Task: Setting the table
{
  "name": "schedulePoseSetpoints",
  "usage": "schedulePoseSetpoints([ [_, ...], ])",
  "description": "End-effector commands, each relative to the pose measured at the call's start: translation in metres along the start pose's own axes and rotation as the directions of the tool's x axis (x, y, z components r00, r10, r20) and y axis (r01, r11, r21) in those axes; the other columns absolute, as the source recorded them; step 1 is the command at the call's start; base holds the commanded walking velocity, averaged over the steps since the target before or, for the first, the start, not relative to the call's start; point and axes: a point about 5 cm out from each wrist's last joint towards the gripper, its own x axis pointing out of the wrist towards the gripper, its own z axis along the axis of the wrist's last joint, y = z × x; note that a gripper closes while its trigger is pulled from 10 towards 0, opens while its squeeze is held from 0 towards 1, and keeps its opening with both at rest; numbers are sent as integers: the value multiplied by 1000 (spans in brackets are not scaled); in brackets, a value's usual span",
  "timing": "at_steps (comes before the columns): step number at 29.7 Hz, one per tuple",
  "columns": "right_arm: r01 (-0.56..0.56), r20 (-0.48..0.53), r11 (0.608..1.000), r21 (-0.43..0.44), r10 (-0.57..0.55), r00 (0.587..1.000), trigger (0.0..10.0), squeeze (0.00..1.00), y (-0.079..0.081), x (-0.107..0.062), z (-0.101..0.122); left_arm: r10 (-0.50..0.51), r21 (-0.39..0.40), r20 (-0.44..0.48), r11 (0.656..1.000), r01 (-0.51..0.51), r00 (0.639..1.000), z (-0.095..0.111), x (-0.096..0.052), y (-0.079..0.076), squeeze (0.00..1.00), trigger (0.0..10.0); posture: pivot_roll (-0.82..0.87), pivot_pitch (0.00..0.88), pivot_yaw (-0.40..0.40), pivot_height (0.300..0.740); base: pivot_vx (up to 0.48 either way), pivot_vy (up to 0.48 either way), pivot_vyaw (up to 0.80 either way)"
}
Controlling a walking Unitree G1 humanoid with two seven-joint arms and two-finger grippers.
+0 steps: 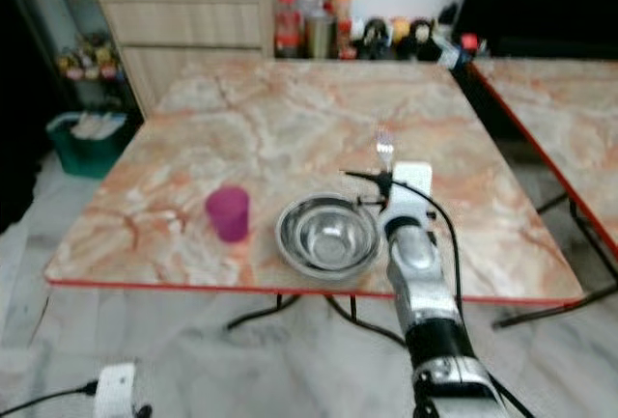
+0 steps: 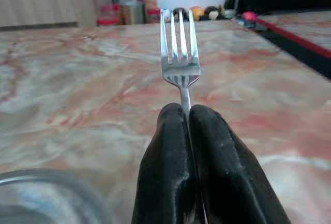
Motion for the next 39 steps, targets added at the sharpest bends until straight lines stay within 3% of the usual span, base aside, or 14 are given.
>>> schedulePoseSetpoints([
  [1, -20, 17, 1000, 4, 20, 1000, 10000, 0, 8, 3, 6, 24, 11, -13, 1000, -23, 1000, -3, -1, 10, 0, 10000, 80, 0, -23, 728, 0, 0, 0],
  [10, 97, -150, 995, -12, -98, 984, 10000, 0, -26, 4, -14, 20, 9, -23, 1000, -20, 1000, -5, -1, 10, 0, 10000, 80, 0, -24, 728, 0, 0, 0],
  [14, 127, -161, 992, -16, -128, 979, 10000, 0, -39, 5, -13, 15, -10, -11, 1000, -16, 1000, -4, -1, 10, 0, 10000, 80, 0, -24, 728, 0, 0, 0],
  [22, 89, -131, 996, -6, -89, 987, 10000, 0, -33, 9, -5, 13, -2, -8, 1000, -13, 1000, -3, -1, 10, 0, 10000, 79, 0, -23, 728, 0, 0, 0],
  [26, 36, -124, 999, 10, -34, 992, 10000, 0, -18, 9, -5, 27, 24, 0, 999, -27, 1000, 0, 0, 11, 0, 10000, 83, 0, -23, 728, 0, -339, 0],
  [32, 29, -135, 1000, 9, -27, 991, 10000, 0, -18, 9, -7, 33, 24, 1, 999, -33, 999, 0, 0, 12, 0, 10000, 84, 0, -25, 728, 0, -369, 0],
  [39, -6, -151, 1000, 7, 7, 988, 10000, 0, -14, 9, -10, 42, 14, -1, 999, -42, 999, 0, 0, 12, 0, 10000, 83, 0, -30, 728, 0, 0, 0],
])
